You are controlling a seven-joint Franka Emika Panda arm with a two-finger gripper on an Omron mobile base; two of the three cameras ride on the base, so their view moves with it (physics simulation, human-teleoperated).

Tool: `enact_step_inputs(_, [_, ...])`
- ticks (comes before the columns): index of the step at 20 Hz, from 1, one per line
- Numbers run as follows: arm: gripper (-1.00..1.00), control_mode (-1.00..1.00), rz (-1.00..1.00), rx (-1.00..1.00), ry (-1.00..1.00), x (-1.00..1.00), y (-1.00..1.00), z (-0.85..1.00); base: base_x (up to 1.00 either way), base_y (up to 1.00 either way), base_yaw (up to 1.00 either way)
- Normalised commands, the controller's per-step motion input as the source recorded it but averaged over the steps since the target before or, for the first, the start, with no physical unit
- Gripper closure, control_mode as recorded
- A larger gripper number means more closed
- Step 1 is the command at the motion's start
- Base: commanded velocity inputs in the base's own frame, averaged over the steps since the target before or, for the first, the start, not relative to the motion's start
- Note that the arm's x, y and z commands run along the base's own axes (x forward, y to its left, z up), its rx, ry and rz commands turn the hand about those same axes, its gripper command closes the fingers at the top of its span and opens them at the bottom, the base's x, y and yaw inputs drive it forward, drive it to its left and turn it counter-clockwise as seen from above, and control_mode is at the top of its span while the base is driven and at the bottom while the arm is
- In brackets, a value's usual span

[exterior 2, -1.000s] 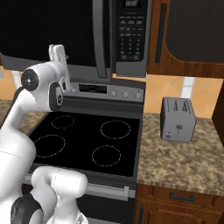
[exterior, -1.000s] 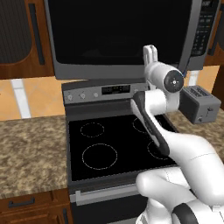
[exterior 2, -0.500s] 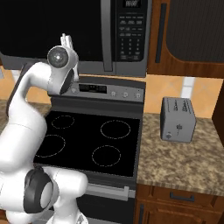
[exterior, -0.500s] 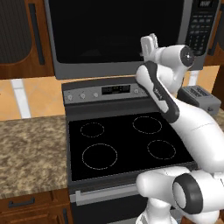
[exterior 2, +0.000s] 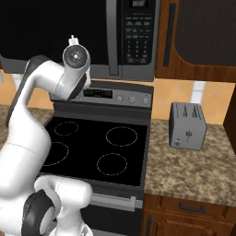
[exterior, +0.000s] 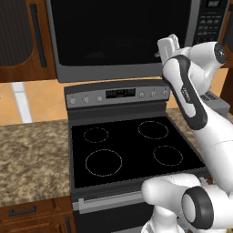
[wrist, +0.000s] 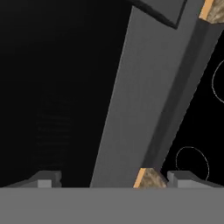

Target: Pick the garlic from the sink and place it in the bowl. Then pick the bowl and place it in the microwave. Then close the microwave door and press the start button.

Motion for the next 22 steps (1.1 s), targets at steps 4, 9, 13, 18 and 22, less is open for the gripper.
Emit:
enact_step_inputs(4, [-1.0,-1.0,0.03,0.0,-0.05,-1.0,-0.62,0.0,0.0,0.0,0.0])
enact_step_inputs(9, [-1.0,-1.0,0.02,0.0,-0.01,-0.92,-0.63,0.0,0.0,0.0,0.0])
enact_step_inputs(13, [-1.0,-1.0,0.02,0.0,0.0,-0.27,-0.63,0.0,0.0,0.0,0.0])
enact_step_inputs(18, [-1.0,-1.0,0.0,0.0,0.04,0.11,-0.72,0.0,0.0,0.0,0.0])
enact_step_inputs(22, [-1.0,-1.0,0.0,0.0,0.09,0.33,-0.59,0.0,0.0,0.0,0.0])
